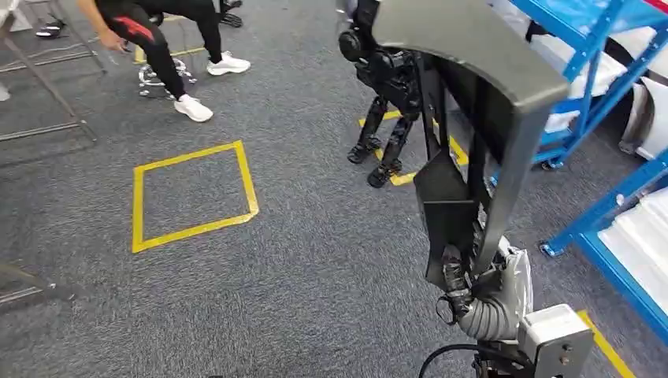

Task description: Take the parts from the cabinet and place them on the table.

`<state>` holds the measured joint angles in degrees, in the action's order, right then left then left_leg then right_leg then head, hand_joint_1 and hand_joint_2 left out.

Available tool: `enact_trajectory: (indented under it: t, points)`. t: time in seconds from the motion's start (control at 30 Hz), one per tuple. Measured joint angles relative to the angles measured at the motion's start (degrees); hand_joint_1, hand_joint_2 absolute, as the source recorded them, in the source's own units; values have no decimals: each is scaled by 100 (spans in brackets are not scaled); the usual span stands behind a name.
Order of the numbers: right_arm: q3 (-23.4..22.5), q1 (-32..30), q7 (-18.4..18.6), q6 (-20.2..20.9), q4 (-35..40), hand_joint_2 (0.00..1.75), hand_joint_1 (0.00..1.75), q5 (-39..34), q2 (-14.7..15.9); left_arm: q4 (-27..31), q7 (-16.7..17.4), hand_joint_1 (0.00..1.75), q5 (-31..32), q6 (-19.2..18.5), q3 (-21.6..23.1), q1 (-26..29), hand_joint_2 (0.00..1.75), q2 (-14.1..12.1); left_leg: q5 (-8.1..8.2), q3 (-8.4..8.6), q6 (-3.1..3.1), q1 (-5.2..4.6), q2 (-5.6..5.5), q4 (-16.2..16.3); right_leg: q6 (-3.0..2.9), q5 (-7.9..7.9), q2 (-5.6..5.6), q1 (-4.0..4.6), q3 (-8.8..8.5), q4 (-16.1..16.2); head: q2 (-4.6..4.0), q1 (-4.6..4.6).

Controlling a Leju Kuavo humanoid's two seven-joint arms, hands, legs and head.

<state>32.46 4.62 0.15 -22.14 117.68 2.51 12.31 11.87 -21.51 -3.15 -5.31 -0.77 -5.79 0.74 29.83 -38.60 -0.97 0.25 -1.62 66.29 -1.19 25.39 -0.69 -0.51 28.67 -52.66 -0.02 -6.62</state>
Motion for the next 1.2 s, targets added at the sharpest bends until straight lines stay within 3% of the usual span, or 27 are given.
enact_trajectory:
  t: [0.07,0.1,0.13,0.17,0.2,0.23,0.27,0.37,0.4,0.43,0.47,0.53,0.57,0.6,0.63,0.7,0.73,0.77,0.83,0.9,0.93,0.97,1.03,1.07,1.1,1.13,1.2]
  points:
    - [2,-9,2,2,-2,175,175,-2,0,2,9,0,0,-11,20,-10,0,-55,214,-372,-37,9,82,728,-12,21,-185,3,4,-17,0,-2]
    - [11,-9,2,2,-2,175,175,-2,0,0,9,0,0,-15,26,-2,0,-72,130,-352,-54,23,95,698,-3,30,-258,-1,-1,-22,2,-2]
    - [13,-8,2,2,-2,175,175,-2,0,0,5,0,0,-17,31,8,0,-85,-66,-196,-67,40,109,401,7,46,-328,-3,-3,-34,2,-2]
    - [15,-6,4,2,-2,175,175,-2,0,0,7,0,0,-17,33,13,0,-85,-322,101,-74,48,172,-142,24,63,-401,-6,-5,-51,0,-4]
    - [15,-4,2,2,-2,175,175,-2,-2,0,7,0,0,-17,35,11,0,-85,-506,398,-73,47,298,-650,46,82,-459,-7,-13,-75,2,-4]
    - [18,0,2,13,0,175,175,-2,-2,2,7,0,2,-17,37,-7,0,-85,-523,646,-51,30,593,-1071,85,109,-504,18,-20,-100,0,-17]
    - [20,13,2,18,0,175,175,-4,0,2,9,0,18,-17,37,-28,0,-85,-542,630,25,15,490,-1093,122,154,-548,52,-8,-153,2,-7]
    - [35,21,0,20,0,175,175,-15,-7,2,22,0,42,-17,42,-14,0,-85,-566,576,145,-10,296,-1094,210,150,-731,40,-45,-111,0,24]
    - [33,26,0,20,2,175,175,-15,-7,2,22,0,42,-17,42,-15,0,-85,-614,595,210,41,231,-1136,253,192,-701,29,-14,-137,2,24]
    - [33,32,0,20,0,175,175,-17,-7,2,20,0,42,-17,42,-9,0,-85,-626,585,226,47,184,-1145,289,333,-381,12,33,-294,0,44]
    - [33,32,-11,20,2,175,175,-15,-4,2,9,0,42,-15,44,-11,0,-61,-645,569,254,51,135,-1144,298,571,-155,-5,190,-664,0,50]
    - [35,12,-9,20,-4,175,175,-20,-2,2,18,0,44,-15,44,-34,0,-13,-672,521,288,43,1,-1141,315,1027,3,-19,662,-1689,0,55]
    - [35,5,-11,20,-13,175,175,-20,-2,2,17,0,50,-13,44,-33,0,13,-683,504,286,35,-77,-1140,315,1122,16,-19,833,-2033,0,57]
    - [37,5,-11,20,-24,175,175,-20,-2,2,17,0,50,-11,44,-31,0,22,-695,497,280,31,-163,-1138,300,1065,19,-19,872,-2081,0,57]
    - [37,6,-13,20,-28,175,175,-20,-2,2,24,0,52,-9,44,-23,0,31,-706,493,273,30,-242,-1135,277,873,26,-19,770,-1839,2,57]
    - [37,7,-17,20,-31,175,175,-20,0,2,22,0,66,-9,44,-17,0,35,-727,498,244,29,-401,-1130,202,346,154,-16,311,-858,2,57]
    - [37,16,-19,20,-31,175,175,-20,0,2,22,0,66,-11,44,-21,0,35,-741,489,224,40,-465,-1131,154,148,391,-16,69,-349,0,59]
    - [37,19,-20,17,-31,175,175,-20,0,2,24,0,68,-11,44,-35,0,35,-752,448,185,5,-526,-1105,135,194,551,-19,5,-151,0,57]
    - [39,22,-24,20,-31,175,175,-20,-4,2,24,0,68,-13,44,-17,0,35,-794,408,101,64,-642,-1135,136,175,408,16,33,-159,0,46]
    - [39,25,-26,20,-31,175,175,-20,0,0,24,0,68,-13,44,15,0,35,-833,400,10,75,-762,-1172,59,104,280,6,-32,-74,0,52]
    - [42,31,-26,20,-31,175,175,-20,-11,2,24,0,68,-11,44,29,0,35,-733,346,31,43,-440,-1038,30,60,182,-9,-60,-15,0,48]
    - [44,28,-37,20,-28,175,175,-20,-22,2,17,0,68,-11,44,22,0,33,-487,195,24,18,-176,-711,-2,39,130,1,-64,13,0,17]
    - [42,14,-42,20,-37,175,175,-22,-26,2,20,0,68,-15,46,-12,0,-20,5,-225,-6,22,35,229,-13,38,-46,17,-42,7,0,22]
    - [44,9,-42,20,-39,175,175,-22,-28,2,24,0,68,-17,50,-17,0,-48,137,-373,-23,24,69,582,-15,40,-128,19,-29,-2,0,20]
    - [48,10,-42,20,-42,175,175,-22,-33,2,24,0,68,-20,59,-15,0,-72,150,-408,-30,28,83,709,-14,41,-204,18,-15,-12,0,15]
    - [52,10,-41,20,-48,175,175,-22,-35,2,22,0,70,-22,66,-10,0,-85,39,-291,-42,38,100,558,-7,46,-280,17,-4,-23,0,13]
    - [52,11,-42,20,-48,175,175,-22,-33,2,22,0,77,-22,68,-12,0,-92,-388,332,-44,43,211,-437,29,75,-421,13,-6,-55,0,11]
